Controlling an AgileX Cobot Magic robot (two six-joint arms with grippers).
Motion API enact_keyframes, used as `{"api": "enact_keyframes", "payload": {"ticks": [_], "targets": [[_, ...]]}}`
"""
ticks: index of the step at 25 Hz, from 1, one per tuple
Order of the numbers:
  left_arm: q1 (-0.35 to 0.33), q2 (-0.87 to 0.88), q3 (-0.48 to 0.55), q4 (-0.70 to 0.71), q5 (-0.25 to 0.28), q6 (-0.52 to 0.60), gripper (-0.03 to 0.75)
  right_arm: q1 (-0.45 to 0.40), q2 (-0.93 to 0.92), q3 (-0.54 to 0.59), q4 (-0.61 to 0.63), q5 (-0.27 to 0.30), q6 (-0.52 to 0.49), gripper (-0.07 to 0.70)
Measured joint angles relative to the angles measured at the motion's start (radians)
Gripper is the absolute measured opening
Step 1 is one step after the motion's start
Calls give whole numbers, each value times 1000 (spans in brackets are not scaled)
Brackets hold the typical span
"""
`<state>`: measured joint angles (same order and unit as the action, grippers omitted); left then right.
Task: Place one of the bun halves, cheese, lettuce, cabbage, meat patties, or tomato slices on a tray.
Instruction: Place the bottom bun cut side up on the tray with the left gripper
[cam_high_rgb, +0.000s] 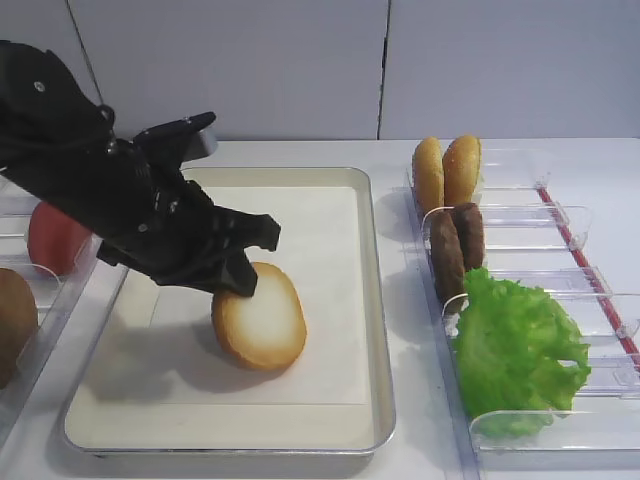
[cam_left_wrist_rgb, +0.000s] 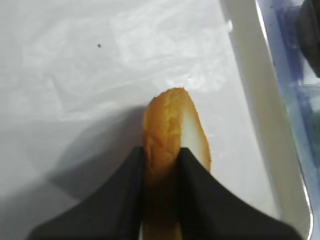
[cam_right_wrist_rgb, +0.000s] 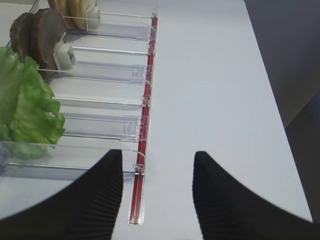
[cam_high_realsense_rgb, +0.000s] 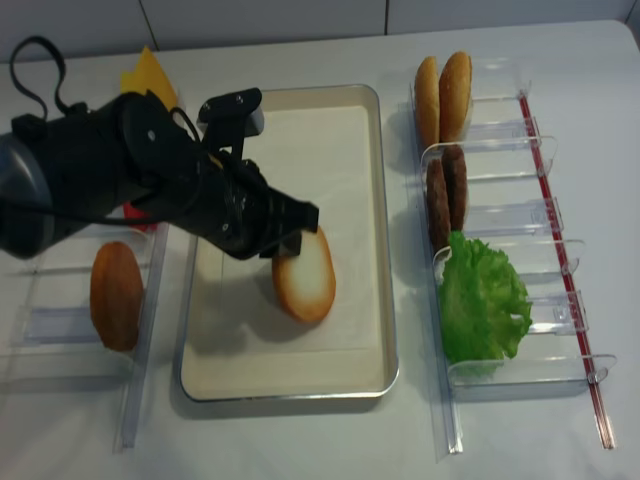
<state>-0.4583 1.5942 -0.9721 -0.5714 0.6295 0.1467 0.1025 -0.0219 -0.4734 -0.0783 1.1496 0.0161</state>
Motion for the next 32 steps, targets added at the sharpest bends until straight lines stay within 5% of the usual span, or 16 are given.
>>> {"api": "enact_keyframes", "payload": {"ticks": [5, 14, 16, 22, 28, 32], "targets": [[0, 2, 0, 131, 24, -102, 161, 0, 0, 0, 0, 0, 0, 371], [0, 2, 0, 170, 34, -116, 162, 0, 0, 0, 0, 0, 0, 371], [0, 2, 0, 180, 37, -110, 207, 0, 0, 0, 0, 0, 0, 371], [0, 11, 0, 206, 54, -99, 496, 0, 0, 0, 0, 0, 0, 371], [0, 11, 0, 225, 59, -95, 537, 0, 0, 0, 0, 0, 0, 371], [0, 11, -42, 302, 146, -94, 538, 0, 0, 0, 0, 0, 0, 371]]}}
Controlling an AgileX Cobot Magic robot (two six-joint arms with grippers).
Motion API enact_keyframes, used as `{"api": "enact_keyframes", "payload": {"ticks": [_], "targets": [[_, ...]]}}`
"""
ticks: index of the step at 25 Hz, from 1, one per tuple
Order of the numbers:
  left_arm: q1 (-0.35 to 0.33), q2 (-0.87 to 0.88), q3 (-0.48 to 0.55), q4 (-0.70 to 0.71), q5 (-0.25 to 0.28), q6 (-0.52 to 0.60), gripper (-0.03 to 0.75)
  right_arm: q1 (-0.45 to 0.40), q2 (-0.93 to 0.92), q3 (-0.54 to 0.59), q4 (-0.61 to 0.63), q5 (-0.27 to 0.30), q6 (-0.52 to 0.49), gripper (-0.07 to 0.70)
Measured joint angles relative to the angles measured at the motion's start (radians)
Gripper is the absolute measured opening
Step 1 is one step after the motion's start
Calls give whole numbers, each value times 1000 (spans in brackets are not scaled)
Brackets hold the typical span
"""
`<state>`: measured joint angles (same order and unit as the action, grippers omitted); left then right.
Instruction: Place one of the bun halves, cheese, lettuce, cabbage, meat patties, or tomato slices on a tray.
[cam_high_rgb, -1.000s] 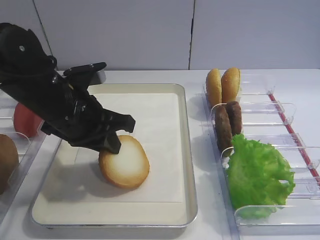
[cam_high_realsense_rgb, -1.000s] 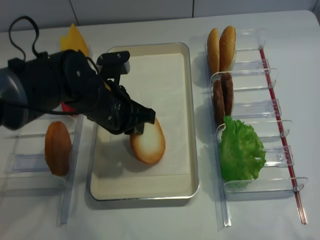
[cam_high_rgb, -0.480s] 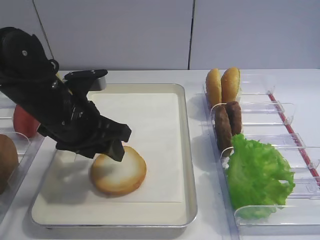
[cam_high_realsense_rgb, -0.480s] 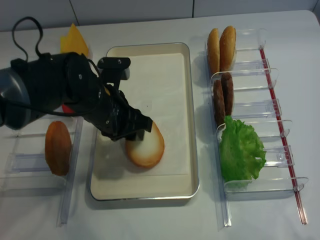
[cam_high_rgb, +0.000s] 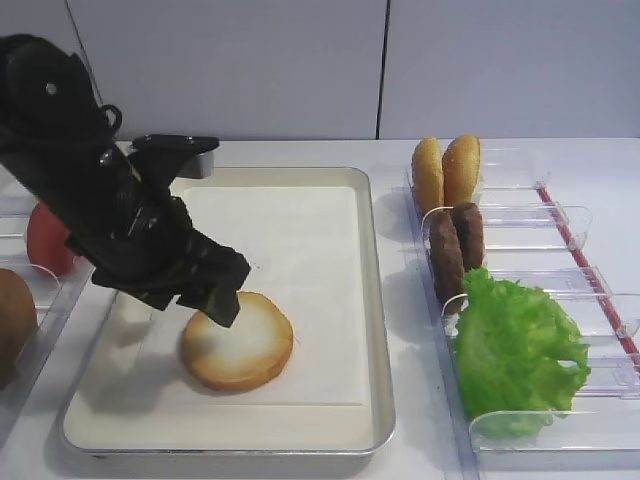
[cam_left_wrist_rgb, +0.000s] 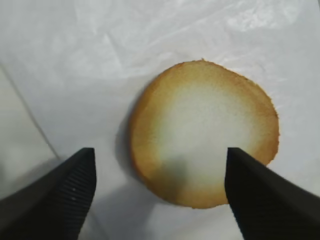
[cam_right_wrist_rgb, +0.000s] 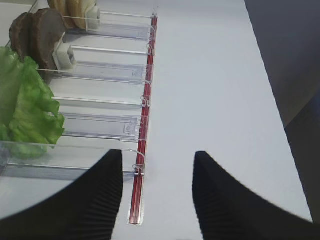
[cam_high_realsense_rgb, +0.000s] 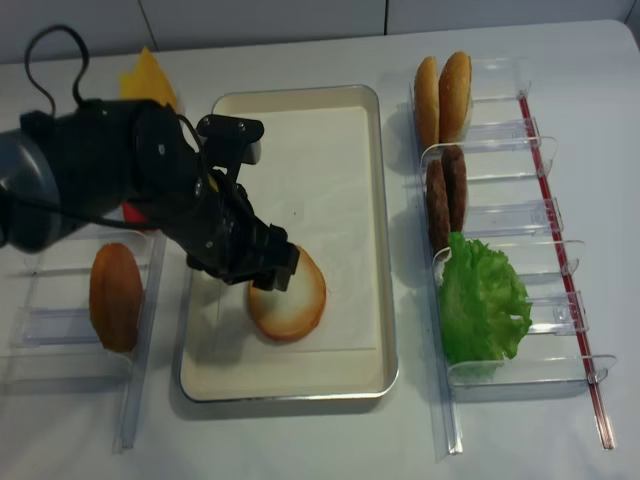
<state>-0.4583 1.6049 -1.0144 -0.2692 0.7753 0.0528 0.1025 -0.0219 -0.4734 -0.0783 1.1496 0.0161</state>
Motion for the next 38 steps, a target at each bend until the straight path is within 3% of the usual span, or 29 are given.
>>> {"api": "enact_keyframes", "payload": {"ticks": [1, 2, 3, 9, 12, 20, 33, 38], "targets": [[0, 0, -20, 28, 34, 0, 538, 0, 0, 0, 0, 0, 0, 371], [0, 0, -77, 82, 106, 0, 538, 0, 0, 0, 0, 0, 0, 371], [0, 0, -77, 82, 106, 0, 538, 0, 0, 0, 0, 0, 0, 371], [0, 0, -263, 287, 360, -53, 538, 0, 0, 0, 0, 0, 0, 371], [0, 0, -331, 391, 430, -81, 529, 0, 0, 0, 0, 0, 0, 371], [0, -39, -368, 461, 449, -96, 524, 0, 0, 0, 0, 0, 0, 371], [0, -402, -368, 466, 473, -120, 524, 0, 0, 0, 0, 0, 0, 371], [0, -562, -306, 468, 479, -127, 524, 0, 0, 0, 0, 0, 0, 371]]}}
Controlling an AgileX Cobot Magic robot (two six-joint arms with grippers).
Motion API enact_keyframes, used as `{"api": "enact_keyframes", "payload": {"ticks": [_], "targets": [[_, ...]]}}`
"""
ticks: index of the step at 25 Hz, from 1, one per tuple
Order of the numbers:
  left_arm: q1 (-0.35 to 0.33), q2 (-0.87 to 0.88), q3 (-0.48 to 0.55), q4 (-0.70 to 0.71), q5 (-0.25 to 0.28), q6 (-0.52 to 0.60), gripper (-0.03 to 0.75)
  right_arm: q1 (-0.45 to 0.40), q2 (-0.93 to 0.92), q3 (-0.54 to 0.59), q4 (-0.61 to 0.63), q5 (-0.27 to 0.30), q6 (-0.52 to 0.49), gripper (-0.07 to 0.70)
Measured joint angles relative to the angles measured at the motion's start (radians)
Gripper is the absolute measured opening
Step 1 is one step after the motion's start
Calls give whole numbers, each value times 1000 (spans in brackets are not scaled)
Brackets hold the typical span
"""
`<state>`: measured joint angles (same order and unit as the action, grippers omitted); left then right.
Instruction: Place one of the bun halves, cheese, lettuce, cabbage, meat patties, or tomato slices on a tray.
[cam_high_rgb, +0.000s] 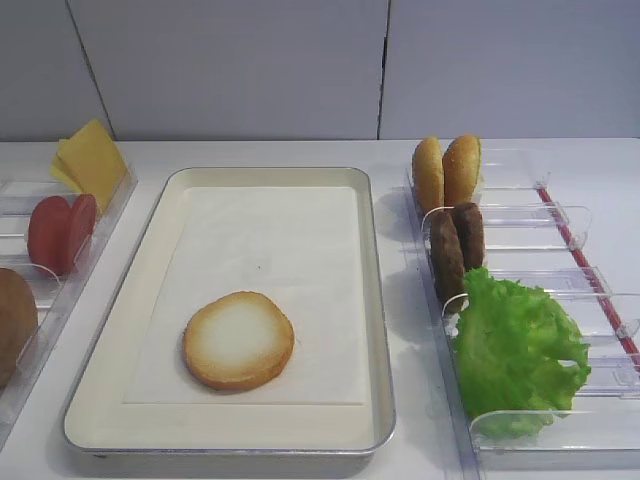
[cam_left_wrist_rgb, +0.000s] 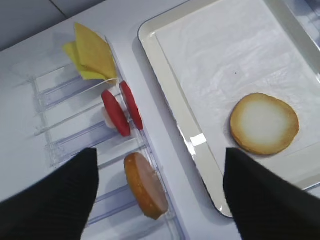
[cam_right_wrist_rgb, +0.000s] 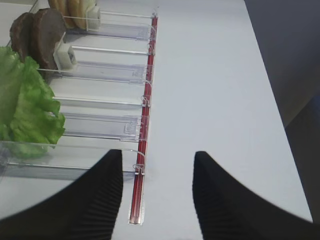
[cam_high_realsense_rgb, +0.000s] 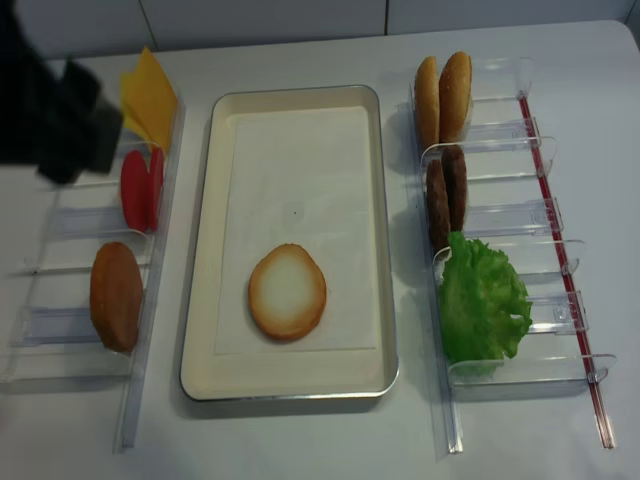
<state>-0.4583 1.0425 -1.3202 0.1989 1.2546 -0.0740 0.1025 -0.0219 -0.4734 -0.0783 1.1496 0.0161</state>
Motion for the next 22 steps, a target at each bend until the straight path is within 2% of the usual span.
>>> {"api": "enact_keyframes", "payload": {"ticks": [16, 22], "targets": [[0, -612, 427, -4, 9, -3, 524, 0, 0, 0, 0, 0, 0, 371], [0, -787, 584, -67, -58, -25, 524, 0, 0, 0, 0, 0, 0, 371]]}}
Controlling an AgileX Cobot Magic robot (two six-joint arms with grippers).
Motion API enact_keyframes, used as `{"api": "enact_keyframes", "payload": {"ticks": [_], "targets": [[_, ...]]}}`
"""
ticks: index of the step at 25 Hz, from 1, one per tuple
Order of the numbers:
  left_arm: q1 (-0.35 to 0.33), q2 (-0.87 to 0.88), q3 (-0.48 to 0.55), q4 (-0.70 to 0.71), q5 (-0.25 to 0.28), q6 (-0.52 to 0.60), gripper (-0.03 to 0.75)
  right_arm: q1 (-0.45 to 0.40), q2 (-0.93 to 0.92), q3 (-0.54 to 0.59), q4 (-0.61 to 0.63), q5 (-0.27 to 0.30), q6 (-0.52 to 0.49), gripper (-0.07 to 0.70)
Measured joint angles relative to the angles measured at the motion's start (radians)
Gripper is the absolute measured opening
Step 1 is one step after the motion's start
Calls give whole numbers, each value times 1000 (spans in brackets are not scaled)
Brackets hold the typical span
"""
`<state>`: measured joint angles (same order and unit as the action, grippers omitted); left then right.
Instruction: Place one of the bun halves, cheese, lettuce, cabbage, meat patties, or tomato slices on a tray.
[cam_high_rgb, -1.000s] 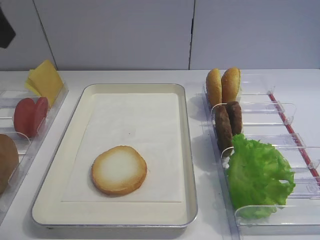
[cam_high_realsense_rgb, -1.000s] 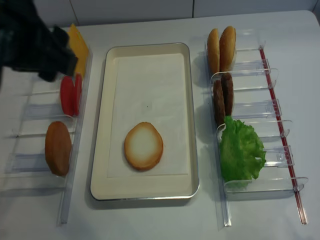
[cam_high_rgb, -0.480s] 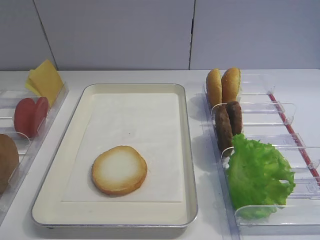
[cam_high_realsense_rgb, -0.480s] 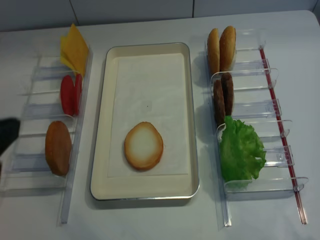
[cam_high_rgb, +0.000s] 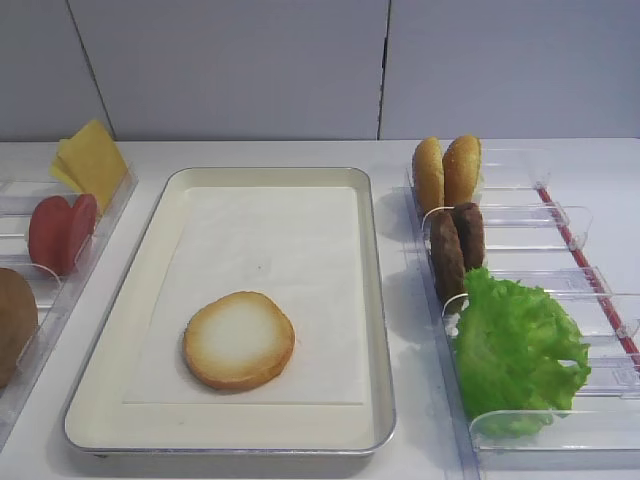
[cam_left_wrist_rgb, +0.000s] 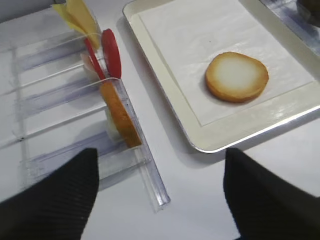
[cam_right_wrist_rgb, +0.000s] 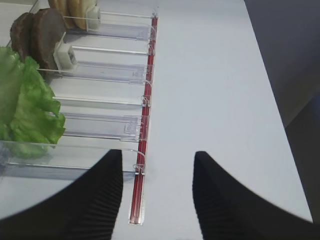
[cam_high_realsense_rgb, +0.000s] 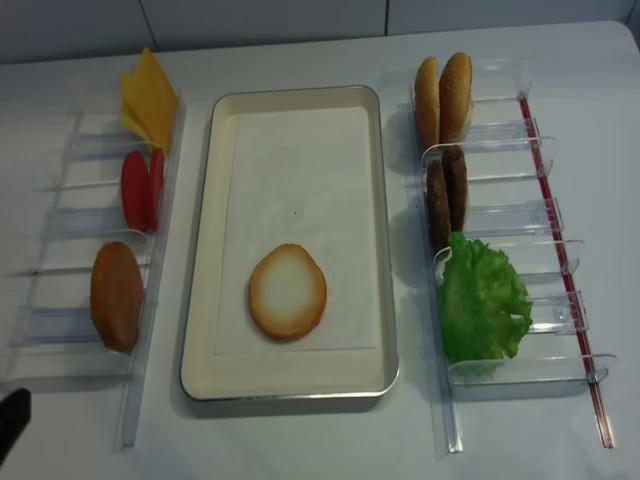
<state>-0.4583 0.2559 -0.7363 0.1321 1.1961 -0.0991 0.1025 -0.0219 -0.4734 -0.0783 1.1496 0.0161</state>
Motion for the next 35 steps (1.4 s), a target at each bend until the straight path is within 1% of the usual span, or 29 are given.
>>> {"api": "enact_keyframes", "payload": {"ticks": [3, 8, 14, 19, 35], "targets": [[0, -65, 76, -11, -15, 0, 524, 0, 0, 0, 0, 0, 0, 371], [0, -145, 184, -13, -18, 5, 523, 0, 0, 0, 0, 0, 0, 371], [0, -185, 243, -22, -22, 36, 523, 0, 0, 0, 0, 0, 0, 371], [0, -214, 252, -32, -22, 44, 523, 0, 0, 0, 0, 0, 0, 371], [0, -215, 252, -34, -22, 53, 522, 0, 0, 0, 0, 0, 0, 366]]}}
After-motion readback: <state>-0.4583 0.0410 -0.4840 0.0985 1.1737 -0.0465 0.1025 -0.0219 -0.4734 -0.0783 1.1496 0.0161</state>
